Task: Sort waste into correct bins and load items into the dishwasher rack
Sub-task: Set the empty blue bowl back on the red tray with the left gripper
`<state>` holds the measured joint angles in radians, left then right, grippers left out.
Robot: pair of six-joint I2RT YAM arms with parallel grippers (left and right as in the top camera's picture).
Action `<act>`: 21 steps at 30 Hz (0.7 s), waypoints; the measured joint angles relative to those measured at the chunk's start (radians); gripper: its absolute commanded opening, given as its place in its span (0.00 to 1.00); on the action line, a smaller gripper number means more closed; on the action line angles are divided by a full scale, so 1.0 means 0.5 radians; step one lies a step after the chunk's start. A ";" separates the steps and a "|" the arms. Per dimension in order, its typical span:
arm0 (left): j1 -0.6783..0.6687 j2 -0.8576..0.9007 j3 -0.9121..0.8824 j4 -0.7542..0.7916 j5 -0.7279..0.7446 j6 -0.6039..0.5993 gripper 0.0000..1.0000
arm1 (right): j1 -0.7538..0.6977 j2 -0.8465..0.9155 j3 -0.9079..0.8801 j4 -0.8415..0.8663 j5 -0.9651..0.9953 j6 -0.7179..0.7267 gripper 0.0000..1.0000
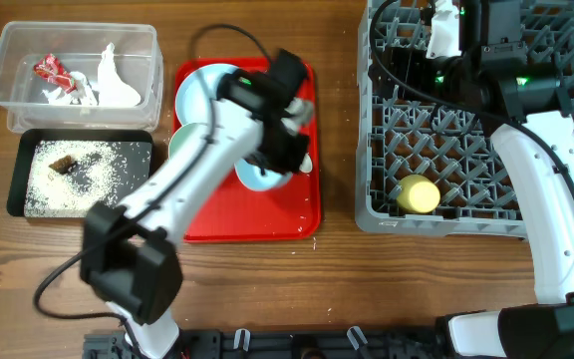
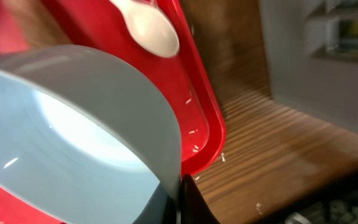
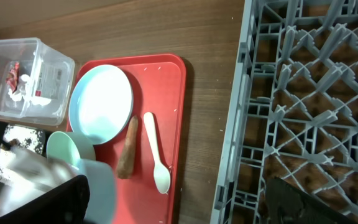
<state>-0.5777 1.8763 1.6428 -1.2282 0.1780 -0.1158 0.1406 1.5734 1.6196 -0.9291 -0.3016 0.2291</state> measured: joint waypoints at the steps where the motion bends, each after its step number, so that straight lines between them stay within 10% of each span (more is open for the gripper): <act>1: -0.062 0.037 -0.041 0.018 -0.058 -0.037 0.04 | 0.000 0.000 0.000 -0.003 0.000 0.000 0.92; 4: -0.158 0.138 -0.193 0.018 -0.184 -0.144 0.06 | 0.000 0.000 0.000 -0.010 0.000 0.000 0.92; 8: -0.189 0.167 -0.298 0.009 -0.243 -0.221 0.59 | 0.000 0.000 0.000 -0.009 0.000 0.000 0.92; 11: -0.195 0.167 -0.303 0.043 -0.258 -0.242 0.73 | 0.000 0.000 0.000 -0.009 0.000 0.000 0.92; 21: 0.265 0.169 -0.150 0.616 -0.263 -0.345 0.62 | 0.000 0.001 0.000 -0.008 0.000 0.000 0.92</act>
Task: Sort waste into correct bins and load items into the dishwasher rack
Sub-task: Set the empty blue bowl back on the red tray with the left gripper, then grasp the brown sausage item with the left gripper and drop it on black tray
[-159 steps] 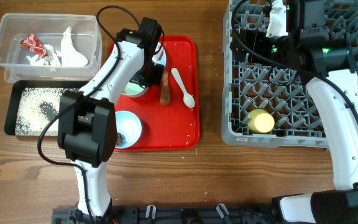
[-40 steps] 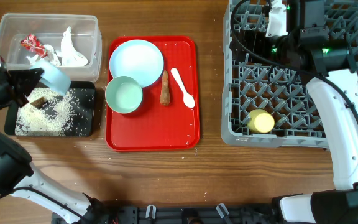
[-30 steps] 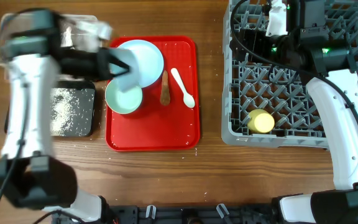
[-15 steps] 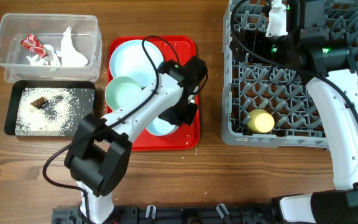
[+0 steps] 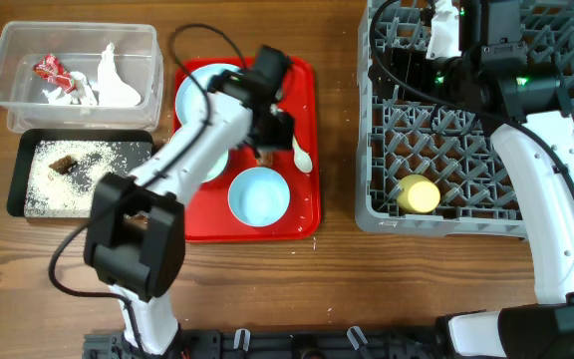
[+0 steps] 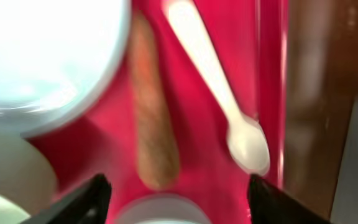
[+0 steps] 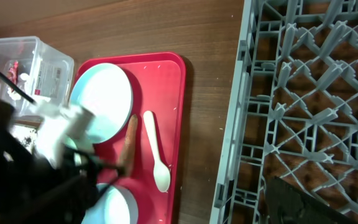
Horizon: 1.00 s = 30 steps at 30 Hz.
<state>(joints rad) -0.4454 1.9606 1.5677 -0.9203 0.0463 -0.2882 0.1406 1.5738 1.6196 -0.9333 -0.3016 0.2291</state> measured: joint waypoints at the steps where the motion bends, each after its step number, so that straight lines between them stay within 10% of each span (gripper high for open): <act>1: 0.031 0.003 0.002 0.069 -0.002 -0.005 0.61 | 0.000 0.000 0.000 0.001 0.000 0.000 0.92; 11: 0.049 0.324 0.006 0.208 0.005 -0.031 0.58 | 0.000 0.070 0.000 -0.002 0.000 0.000 0.92; 19: 0.043 0.416 0.031 0.213 0.008 -0.117 0.13 | 0.000 0.074 0.000 -0.002 0.000 0.000 0.92; 30: 0.047 0.398 0.405 -0.204 0.060 -0.117 0.15 | 0.000 0.075 0.000 -0.003 0.000 0.000 0.92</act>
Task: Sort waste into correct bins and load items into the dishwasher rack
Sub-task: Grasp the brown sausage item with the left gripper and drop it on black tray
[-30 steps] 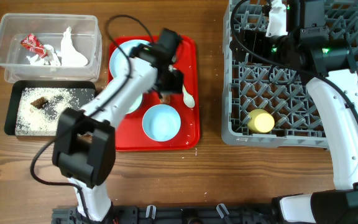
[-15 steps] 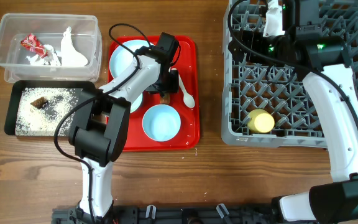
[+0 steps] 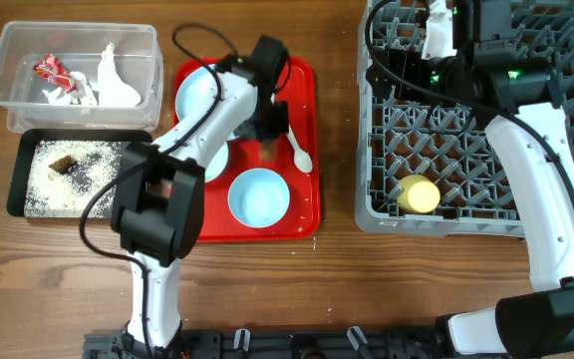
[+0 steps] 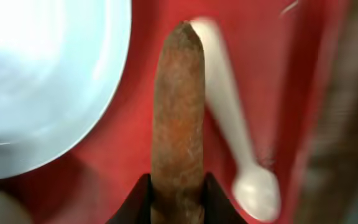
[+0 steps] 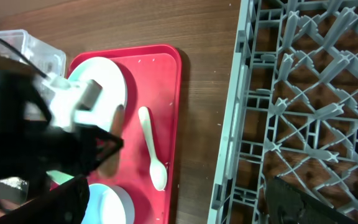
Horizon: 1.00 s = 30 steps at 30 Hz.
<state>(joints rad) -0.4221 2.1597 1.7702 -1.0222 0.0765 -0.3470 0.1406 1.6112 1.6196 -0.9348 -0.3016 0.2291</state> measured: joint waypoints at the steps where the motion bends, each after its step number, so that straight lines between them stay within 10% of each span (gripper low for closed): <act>1: 0.005 -0.031 0.068 -0.032 0.002 0.000 0.16 | 0.000 0.000 0.000 0.000 0.000 0.000 0.92; 13: 1.050 -0.415 0.194 -0.738 -0.158 0.001 0.18 | 0.000 0.000 0.000 0.016 0.000 0.000 0.92; 19: 1.781 -0.427 -0.219 -0.326 -0.228 -0.115 0.13 | 0.000 0.002 0.000 0.027 0.000 0.000 0.92; 30: 1.851 -0.426 -0.827 0.069 -0.122 -0.214 0.56 | 0.000 0.002 0.000 0.026 0.014 0.000 0.93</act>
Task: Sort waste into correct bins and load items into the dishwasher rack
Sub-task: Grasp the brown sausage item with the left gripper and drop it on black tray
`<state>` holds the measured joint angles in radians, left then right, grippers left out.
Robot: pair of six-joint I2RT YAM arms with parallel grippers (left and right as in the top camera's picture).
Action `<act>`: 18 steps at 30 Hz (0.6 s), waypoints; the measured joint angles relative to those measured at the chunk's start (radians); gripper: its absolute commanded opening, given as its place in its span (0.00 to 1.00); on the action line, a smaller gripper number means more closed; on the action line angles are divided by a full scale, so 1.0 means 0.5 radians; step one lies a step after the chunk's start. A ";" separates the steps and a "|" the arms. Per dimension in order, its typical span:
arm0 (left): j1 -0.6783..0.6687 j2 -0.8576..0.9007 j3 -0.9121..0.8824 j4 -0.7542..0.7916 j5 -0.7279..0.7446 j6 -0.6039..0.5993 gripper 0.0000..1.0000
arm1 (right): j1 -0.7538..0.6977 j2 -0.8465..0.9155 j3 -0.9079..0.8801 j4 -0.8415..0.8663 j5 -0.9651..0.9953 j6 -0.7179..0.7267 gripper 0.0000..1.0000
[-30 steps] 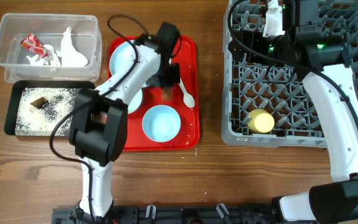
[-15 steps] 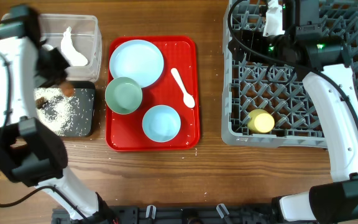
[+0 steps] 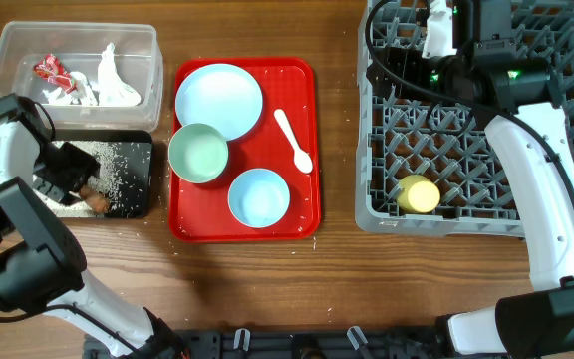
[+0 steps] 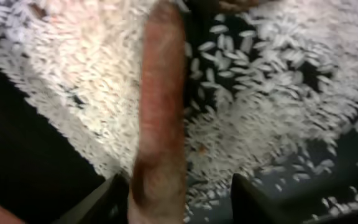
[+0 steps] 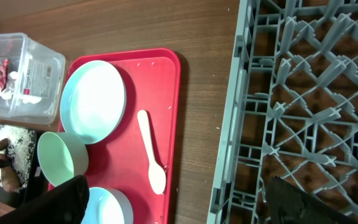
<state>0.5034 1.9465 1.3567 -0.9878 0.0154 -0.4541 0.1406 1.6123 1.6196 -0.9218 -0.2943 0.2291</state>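
A brown sausage (image 4: 160,112) lies on the rice in the black tray (image 3: 128,184). My left gripper (image 4: 182,198) is low over it, open, the jaws wider than the sausage, which rests against the left finger (image 4: 114,202). On the red tray (image 3: 307,209) are a pale blue plate (image 3: 218,98), a green bowl (image 3: 198,153), a blue bowl (image 3: 259,195) and a white spoon (image 3: 294,140). My right gripper (image 5: 179,202) hangs open over the left edge of the grey dishwasher rack (image 3: 486,214), holding nothing.
A clear bin (image 3: 28,110) with wrappers and white scraps stands behind the black tray. A yellow cup (image 3: 418,194) lies in the rack's near part. Bare wood separates the red tray from the rack.
My left gripper was shut on the sausage over the red tray; now it is over the black rice tray and open, with the sausage lying in that tray. The right arm has not moved.
My left gripper first held the blue bowl above the red tray. Then the bowl stood on the tray and the gripper was open above the sausage. Then it was shut on the sausage. Now the sausage is off the red tray and in the black tray.
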 measured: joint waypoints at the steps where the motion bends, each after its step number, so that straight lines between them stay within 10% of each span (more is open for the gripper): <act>1: 0.000 -0.002 0.083 -0.100 0.096 0.052 0.56 | 0.000 0.000 0.000 0.001 0.000 0.000 0.93; 7: -0.168 -0.224 0.620 -0.423 0.280 0.261 0.56 | 0.000 0.000 0.000 -0.008 0.000 0.000 0.92; 18: -1.457 -0.222 0.650 -0.430 0.332 0.427 0.56 | 0.000 0.000 0.000 -0.009 0.001 0.000 0.93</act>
<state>-0.2253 1.8355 1.6817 -1.2030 0.1814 -0.2405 0.1406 1.6123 1.6196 -0.9264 -0.2939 0.2291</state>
